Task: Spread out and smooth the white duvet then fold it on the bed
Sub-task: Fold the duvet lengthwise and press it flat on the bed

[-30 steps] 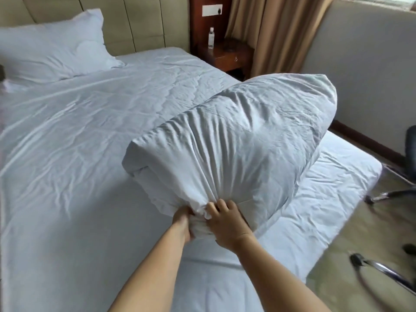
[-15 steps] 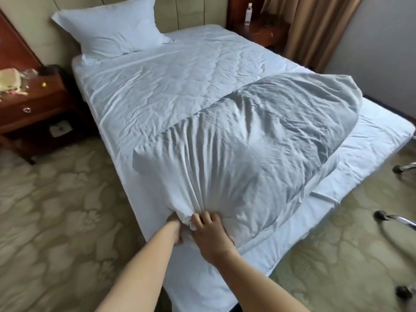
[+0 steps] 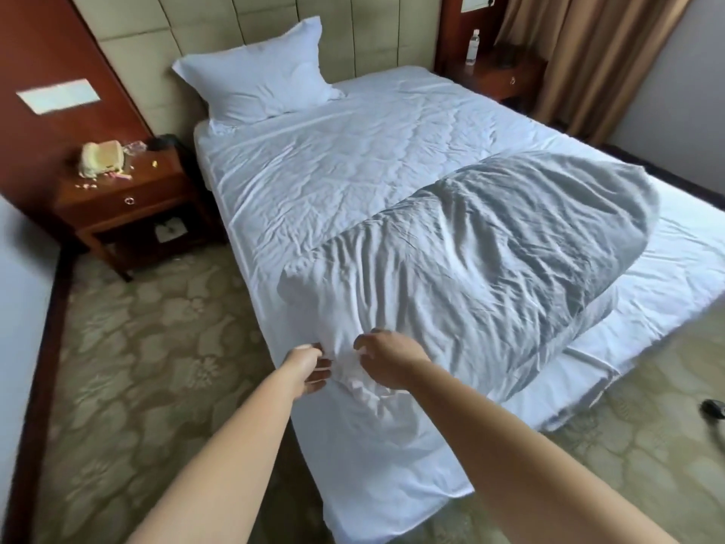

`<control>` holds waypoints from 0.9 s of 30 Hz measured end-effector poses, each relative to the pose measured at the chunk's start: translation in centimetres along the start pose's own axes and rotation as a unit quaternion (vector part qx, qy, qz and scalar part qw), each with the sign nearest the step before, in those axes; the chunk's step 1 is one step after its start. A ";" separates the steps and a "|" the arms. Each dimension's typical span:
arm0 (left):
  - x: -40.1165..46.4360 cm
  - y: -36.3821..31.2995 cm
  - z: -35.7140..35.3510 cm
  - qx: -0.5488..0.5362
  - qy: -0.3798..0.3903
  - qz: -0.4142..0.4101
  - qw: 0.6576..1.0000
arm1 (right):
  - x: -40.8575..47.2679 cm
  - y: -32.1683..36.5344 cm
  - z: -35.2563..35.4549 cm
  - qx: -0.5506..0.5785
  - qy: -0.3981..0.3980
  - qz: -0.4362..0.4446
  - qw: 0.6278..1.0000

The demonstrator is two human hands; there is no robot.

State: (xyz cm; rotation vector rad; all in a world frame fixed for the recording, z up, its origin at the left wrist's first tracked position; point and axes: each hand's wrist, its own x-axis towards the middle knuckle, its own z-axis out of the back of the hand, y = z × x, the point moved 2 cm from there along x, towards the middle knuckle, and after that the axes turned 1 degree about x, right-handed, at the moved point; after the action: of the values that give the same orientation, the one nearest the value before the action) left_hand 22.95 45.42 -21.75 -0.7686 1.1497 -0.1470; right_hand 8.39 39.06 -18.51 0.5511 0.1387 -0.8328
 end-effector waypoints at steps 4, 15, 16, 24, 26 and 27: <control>-0.5 -1.4 0.9 -0.028 -0.011 -0.035 0.999 | 1.7 -0.2 2.4 -0.052 -0.052 0.027 0.997; 9.4 -7.3 3.7 -0.183 0.068 0.036 0.980 | 13.7 3.1 2.7 -0.130 -0.040 0.047 0.990; 10.2 -7.9 3.7 -0.196 0.082 0.046 0.976 | 14.8 3.2 2.8 -0.135 -0.032 0.043 0.989; 15.6 -11.1 3.9 -0.148 0.109 0.037 0.982 | 21.0 3.2 2.2 -0.133 -0.035 -0.002 0.991; 16.5 -13.1 4.2 -0.147 0.105 0.001 0.983 | 22.5 3.1 2.1 -0.115 -0.031 -0.014 0.993; 17.3 -14.2 4.3 -0.147 0.105 -0.013 0.983 | 23.2 2.8 2.3 -0.100 -0.033 -0.021 0.994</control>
State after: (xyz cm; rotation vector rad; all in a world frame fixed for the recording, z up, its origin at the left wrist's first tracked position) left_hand 37.93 28.68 -25.44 -1.0481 1.3807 -0.0816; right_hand 25.87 23.97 -22.97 0.3336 0.1710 -0.8655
